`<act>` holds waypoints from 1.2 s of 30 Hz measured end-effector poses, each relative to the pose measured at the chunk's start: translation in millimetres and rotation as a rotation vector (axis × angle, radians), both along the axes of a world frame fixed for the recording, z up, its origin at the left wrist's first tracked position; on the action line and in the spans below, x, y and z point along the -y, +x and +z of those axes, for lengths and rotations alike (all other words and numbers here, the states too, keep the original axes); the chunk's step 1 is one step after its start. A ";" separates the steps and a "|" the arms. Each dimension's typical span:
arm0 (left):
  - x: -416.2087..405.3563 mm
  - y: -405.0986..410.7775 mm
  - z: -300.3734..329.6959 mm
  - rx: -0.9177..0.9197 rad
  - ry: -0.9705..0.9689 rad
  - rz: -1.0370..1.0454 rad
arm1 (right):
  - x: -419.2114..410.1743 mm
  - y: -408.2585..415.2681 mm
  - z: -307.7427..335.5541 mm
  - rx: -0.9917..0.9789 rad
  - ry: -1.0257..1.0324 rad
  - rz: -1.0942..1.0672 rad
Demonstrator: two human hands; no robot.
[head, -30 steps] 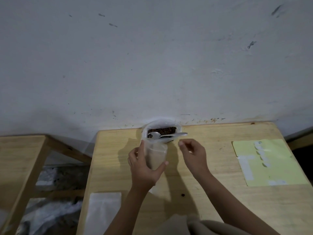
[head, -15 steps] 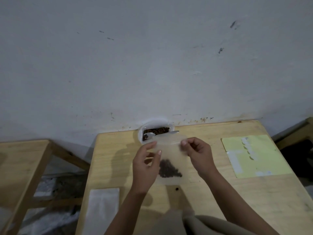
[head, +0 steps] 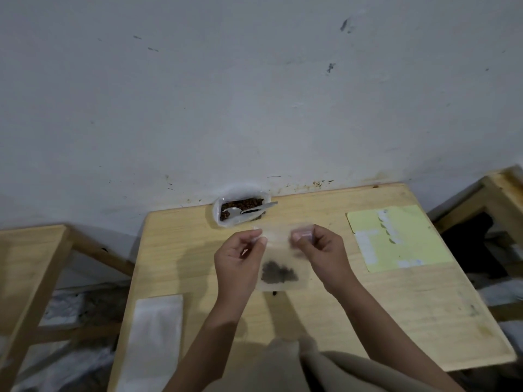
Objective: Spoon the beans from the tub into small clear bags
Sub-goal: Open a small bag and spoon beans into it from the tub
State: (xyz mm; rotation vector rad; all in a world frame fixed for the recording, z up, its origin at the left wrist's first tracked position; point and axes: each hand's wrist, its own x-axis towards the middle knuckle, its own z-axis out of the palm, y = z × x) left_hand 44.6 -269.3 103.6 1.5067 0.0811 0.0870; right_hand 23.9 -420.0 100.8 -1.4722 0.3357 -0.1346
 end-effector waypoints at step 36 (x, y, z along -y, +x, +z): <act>23.2 9.6 -10.1 -0.198 0.116 -0.183 | 8.8 2.7 -6.6 -0.012 -0.093 0.071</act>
